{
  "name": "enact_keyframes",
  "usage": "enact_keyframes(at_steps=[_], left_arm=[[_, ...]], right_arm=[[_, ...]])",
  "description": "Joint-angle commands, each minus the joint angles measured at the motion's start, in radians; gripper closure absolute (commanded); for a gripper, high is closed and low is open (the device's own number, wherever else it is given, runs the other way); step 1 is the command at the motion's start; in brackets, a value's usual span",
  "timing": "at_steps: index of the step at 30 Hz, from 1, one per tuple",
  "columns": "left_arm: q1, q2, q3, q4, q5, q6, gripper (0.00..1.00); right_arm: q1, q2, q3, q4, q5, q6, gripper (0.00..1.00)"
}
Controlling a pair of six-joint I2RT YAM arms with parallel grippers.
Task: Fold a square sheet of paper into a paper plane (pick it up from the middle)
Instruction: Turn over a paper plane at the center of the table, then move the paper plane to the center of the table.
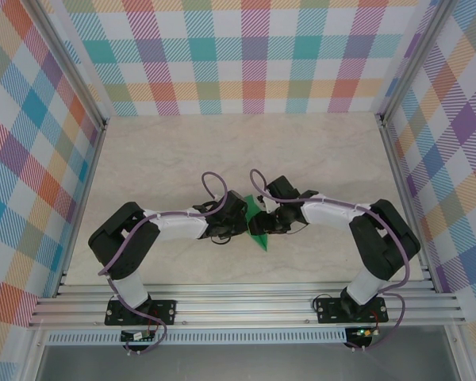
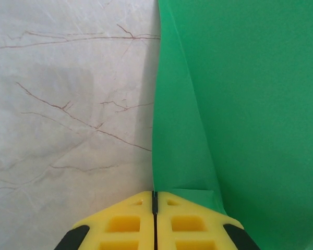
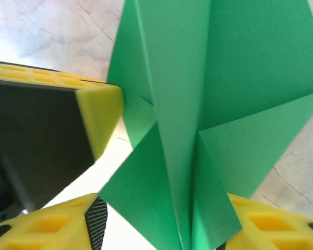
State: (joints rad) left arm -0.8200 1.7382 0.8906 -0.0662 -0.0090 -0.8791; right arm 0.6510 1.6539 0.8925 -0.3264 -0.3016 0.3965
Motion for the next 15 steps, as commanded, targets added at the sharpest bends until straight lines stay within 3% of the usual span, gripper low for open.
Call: enact_keyframes(at_steps=[1,15], left_arm=[[-0.009,-0.011,-0.006,0.026,0.012,-0.011,0.93],[-0.008,-0.044,-0.025,0.035,0.011,-0.017,0.90]], right_arm=[[0.011,0.029,0.036,-0.049,0.078,-0.025,0.48],[0.050,0.071,0.085,-0.107,0.171,-0.041,0.78]])
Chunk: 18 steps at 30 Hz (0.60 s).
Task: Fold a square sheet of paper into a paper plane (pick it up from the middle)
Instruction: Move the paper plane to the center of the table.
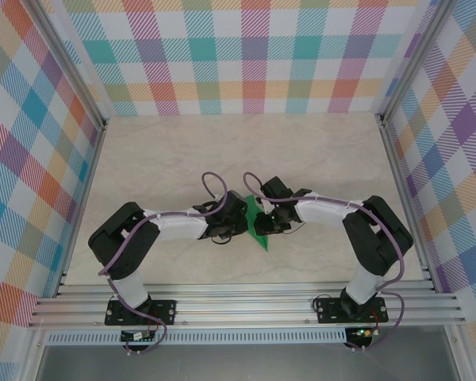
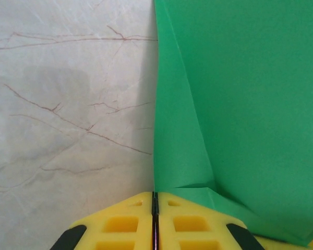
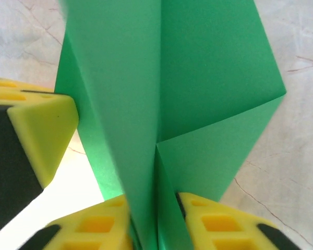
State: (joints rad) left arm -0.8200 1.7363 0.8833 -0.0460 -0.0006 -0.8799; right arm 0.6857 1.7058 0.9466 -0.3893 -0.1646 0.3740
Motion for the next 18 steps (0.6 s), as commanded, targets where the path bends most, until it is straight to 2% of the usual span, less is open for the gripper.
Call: enact_keyframes(at_steps=[1,5,10,15,18], left_arm=[[-0.009,-0.049,-0.021,0.016,0.001,-0.017,0.90],[-0.009,-0.076,-0.035,0.021,-0.006,-0.024,0.87],[-0.010,-0.149,-0.071,0.022,-0.041,-0.035,0.81],[-0.009,-0.266,-0.125,-0.033,-0.150,-0.043,0.75],[-0.009,-0.333,-0.153,-0.071,-0.202,-0.042,0.73]], right_arm=[[0.020,0.019,0.033,-0.049,0.045,-0.018,0.80],[0.032,0.028,0.056,-0.078,0.075,-0.012,0.88],[0.042,0.013,0.110,-0.160,0.176,0.020,0.96],[0.043,0.020,0.208,-0.294,0.373,0.094,0.97],[0.040,0.083,0.271,-0.326,0.362,0.122,0.96]])
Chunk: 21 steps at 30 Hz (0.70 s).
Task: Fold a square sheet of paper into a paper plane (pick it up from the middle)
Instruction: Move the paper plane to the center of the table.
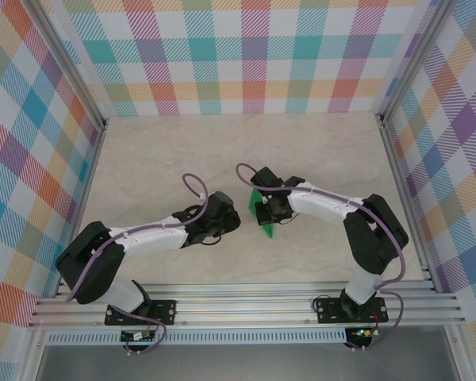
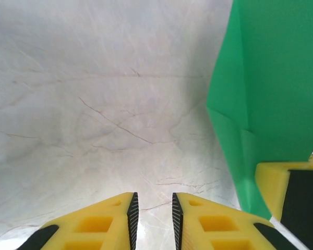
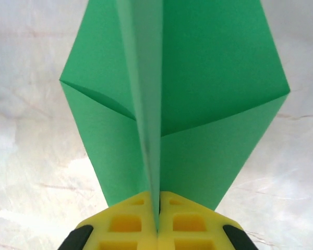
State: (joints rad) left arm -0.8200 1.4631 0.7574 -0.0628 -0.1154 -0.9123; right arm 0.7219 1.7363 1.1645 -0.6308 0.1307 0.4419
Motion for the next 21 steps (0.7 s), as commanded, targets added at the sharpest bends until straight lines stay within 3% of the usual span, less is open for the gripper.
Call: enact_keyframes(at_steps=[1,21], left_arm=[[-0.009,-0.077,-0.034,-0.065,-0.100,-0.010,0.72],[-0.009,-0.189,-0.086,-0.129,-0.147,-0.009,0.67]], right_arm=[[0.002,0.078,0.076,-0.092,0.056,0.065,0.96],[0.004,0.254,0.181,-0.103,0.010,0.104,0.86]])
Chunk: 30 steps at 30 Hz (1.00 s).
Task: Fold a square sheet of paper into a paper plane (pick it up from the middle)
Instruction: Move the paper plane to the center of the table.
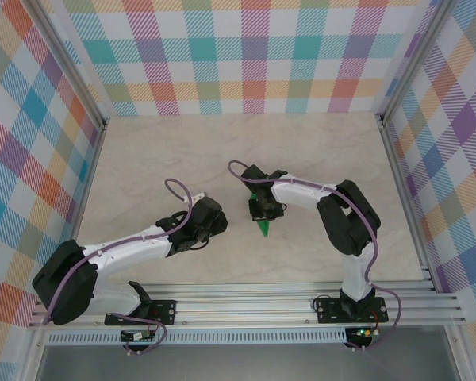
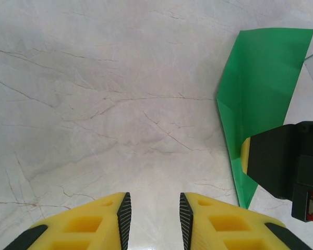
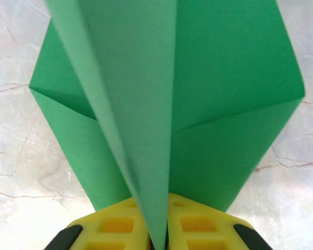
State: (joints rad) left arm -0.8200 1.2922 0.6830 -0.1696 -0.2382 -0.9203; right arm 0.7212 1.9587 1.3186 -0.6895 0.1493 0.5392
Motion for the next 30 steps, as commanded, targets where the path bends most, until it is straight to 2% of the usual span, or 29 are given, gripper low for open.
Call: enact_keyframes(at_steps=[1,6,16,19,25,30], left_arm=[[-0.009,-0.019,-0.012,-0.022,-0.023,-0.003,0.67],[-0.010,-0.018,-0.012,-0.027,-0.020,-0.002,0.67],[-0.007,-0.060,-0.007,-0.088,-0.083,0.012,0.63],[-0.005,-0.077,-0.006,-0.100,-0.106,0.018,0.63],[-0.005,-0.112,-0.017,-0.145,-0.138,0.021,0.62],[0.001,-0.137,-0.012,-0.185,-0.188,0.048,0.60]], right_arm=[[0.004,0.038,0.036,-0.056,-0.003,0.006,0.86],[0.006,0.011,0.054,-0.086,0.007,0.000,0.80],[0.005,-0.178,0.061,-0.130,0.030,-0.034,0.53],[0.006,-0.227,0.063,-0.141,0.047,-0.040,0.51],[0.005,-0.362,0.037,-0.137,0.130,-0.047,0.48],[0.004,-0.494,-0.022,-0.126,0.281,-0.044,0.40]])
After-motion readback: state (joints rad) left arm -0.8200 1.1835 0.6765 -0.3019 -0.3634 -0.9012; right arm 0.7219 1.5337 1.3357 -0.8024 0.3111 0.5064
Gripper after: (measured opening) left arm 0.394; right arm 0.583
